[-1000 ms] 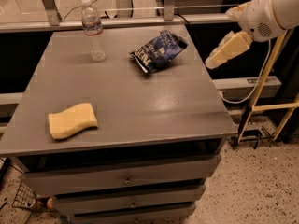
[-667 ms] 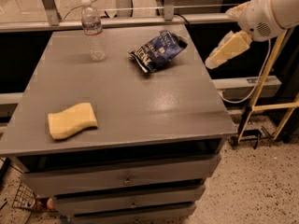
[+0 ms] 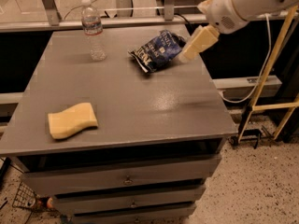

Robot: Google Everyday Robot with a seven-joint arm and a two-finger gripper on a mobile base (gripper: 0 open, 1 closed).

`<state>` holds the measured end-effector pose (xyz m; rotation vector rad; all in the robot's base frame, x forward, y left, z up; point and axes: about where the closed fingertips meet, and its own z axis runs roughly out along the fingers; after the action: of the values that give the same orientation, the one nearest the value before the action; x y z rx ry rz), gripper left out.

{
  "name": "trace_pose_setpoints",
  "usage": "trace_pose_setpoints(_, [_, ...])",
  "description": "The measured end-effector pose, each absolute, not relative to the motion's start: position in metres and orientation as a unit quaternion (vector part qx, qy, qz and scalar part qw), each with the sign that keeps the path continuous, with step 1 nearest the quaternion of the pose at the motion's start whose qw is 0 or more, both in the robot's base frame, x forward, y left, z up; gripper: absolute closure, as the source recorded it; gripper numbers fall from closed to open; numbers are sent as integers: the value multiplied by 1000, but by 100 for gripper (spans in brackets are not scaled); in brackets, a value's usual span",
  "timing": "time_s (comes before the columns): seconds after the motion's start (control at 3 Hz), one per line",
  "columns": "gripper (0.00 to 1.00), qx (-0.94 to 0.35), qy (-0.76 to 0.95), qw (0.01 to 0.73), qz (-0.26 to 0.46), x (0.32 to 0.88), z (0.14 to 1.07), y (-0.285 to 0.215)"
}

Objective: Move water bottle near sponge

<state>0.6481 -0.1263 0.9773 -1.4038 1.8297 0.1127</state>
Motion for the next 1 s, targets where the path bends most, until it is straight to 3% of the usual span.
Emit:
trace_pose_setpoints(0.33, [0, -563, 713, 415, 56, 679, 964, -66])
trace_pose_setpoints(1.0, [0, -541, 694, 459, 126, 723, 952, -14])
